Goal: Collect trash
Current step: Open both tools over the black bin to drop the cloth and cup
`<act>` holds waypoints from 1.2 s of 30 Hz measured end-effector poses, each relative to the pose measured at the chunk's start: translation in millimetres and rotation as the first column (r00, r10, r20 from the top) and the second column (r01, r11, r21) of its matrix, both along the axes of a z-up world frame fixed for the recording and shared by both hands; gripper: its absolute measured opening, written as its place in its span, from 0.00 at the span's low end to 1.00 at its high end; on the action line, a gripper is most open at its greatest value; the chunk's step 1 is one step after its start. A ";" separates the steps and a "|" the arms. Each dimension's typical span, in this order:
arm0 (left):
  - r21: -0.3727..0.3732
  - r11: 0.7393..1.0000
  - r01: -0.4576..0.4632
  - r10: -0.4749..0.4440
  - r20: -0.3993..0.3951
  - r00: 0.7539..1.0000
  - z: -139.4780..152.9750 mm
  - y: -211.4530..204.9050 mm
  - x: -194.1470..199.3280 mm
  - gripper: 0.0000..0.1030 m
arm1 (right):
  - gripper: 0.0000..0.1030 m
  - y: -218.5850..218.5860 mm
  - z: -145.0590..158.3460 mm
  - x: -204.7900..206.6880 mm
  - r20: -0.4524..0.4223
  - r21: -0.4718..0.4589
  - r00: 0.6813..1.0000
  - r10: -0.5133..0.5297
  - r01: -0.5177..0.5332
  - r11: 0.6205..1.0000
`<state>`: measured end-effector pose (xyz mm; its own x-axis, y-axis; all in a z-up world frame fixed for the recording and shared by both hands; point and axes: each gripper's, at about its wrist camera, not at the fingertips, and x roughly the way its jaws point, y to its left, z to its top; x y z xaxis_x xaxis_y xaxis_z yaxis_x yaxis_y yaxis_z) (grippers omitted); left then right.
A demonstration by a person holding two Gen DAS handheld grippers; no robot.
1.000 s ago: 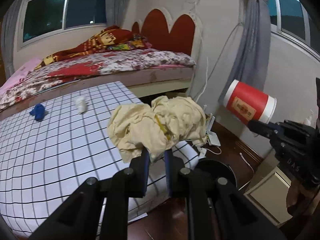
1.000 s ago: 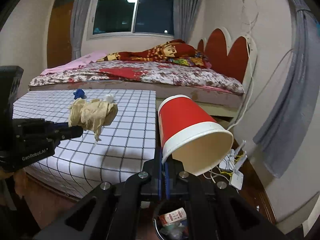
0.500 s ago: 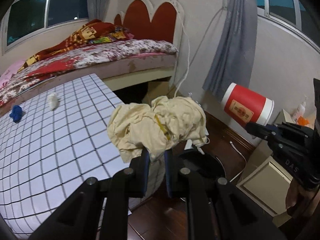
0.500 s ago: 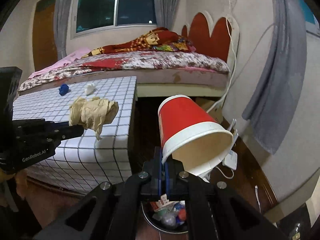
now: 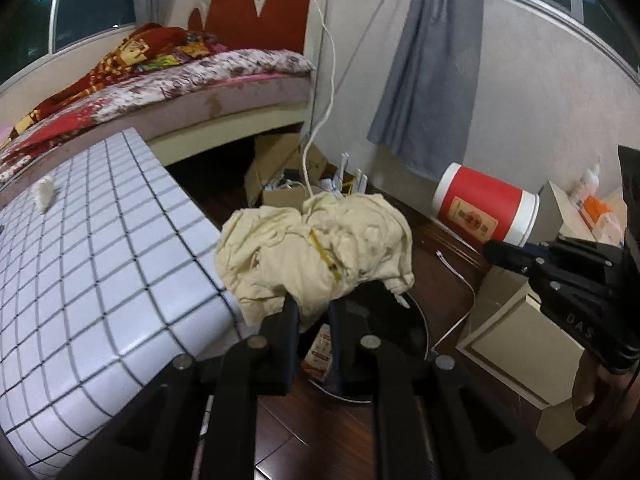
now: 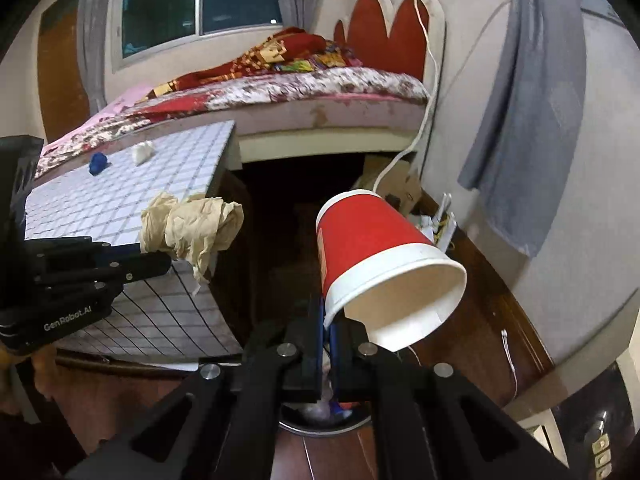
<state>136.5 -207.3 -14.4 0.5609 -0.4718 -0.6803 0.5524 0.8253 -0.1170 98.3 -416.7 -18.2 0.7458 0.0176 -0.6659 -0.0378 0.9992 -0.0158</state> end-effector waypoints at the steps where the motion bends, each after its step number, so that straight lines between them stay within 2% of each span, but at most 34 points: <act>1: 0.008 1.000 0.003 -0.003 -0.006 1.000 -3.3 -3.7 -0.3 0.15 | 0.03 -3.2 -2.8 0.3 -0.007 0.005 1.000 -0.001 0.001 1.000; 13: 0.074 0.994 0.075 -0.066 -0.120 0.991 -55.9 -37.7 1.4 0.15 | 0.03 -11.8 -62.4 9.6 -0.158 0.001 0.985 0.063 -0.063 0.998; 17: 0.101 0.989 0.104 -0.088 -0.151 0.985 -72.5 -46.0 5.3 0.15 | 0.03 -7.2 -82.9 17.0 -0.216 -0.009 0.972 0.093 -0.098 0.995; 21: 0.113 0.985 0.131 -0.110 -0.175 0.978 -85.3 -53.3 8.9 0.15 | 0.03 -13.0 -113.1 26.6 -0.281 0.021 0.955 0.095 -0.093 0.995; 27: 0.115 0.982 0.153 -0.124 -0.223 0.967 -104.9 -58.8 20.5 0.16 | 0.03 -7.0 -136.4 40.5 -0.353 0.000 0.925 0.140 -0.150 0.989; 29: 0.092 0.983 0.156 -0.130 -0.243 0.961 -112.6 -59.4 25.1 0.26 | 0.03 -8.3 -147.7 45.9 -0.392 0.021 0.906 0.160 -0.165 0.986; 30: 0.092 0.985 0.144 -0.116 -0.254 0.960 -117.6 -59.8 27.2 0.38 | 0.12 -10.1 -154.5 48.7 -0.416 0.002 0.898 0.143 -0.156 0.988; 31: 0.106 0.986 0.129 -0.096 -0.271 0.958 -123.6 -59.0 28.5 0.75 | 0.45 -14.0 -159.7 50.6 -0.436 -0.017 0.892 0.116 -0.137 0.990; 32: 0.110 0.988 0.107 -0.074 -0.270 0.960 -127.7 -55.3 27.8 0.88 | 0.65 -17.6 -164.0 51.8 -0.455 -0.023 0.885 0.098 -0.122 0.992; 33: 0.119 0.988 0.099 -0.064 -0.269 0.961 -130.0 -52.7 27.6 0.88 | 0.86 -23.9 -167.7 52.1 -0.473 -0.034 0.878 0.071 -0.099 0.995; 34: 0.137 0.986 0.095 -0.055 -0.271 0.961 -132.2 -50.6 26.3 0.88 | 0.86 -29.9 -169.2 51.4 -0.477 -0.047 0.878 0.046 -0.078 0.996; 36: 0.173 0.983 0.064 -0.018 -0.252 0.967 -135.0 -43.7 23.5 0.96 | 0.86 -38.1 -170.6 52.1 -0.494 -0.061 0.870 0.006 -0.041 0.997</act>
<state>159.9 -251.0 -149.4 0.3460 -0.3490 -0.8709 0.5585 0.8225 -0.1077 150.4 -454.8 -188.9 0.3203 -0.0267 -0.9469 -0.0819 0.9951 -0.0558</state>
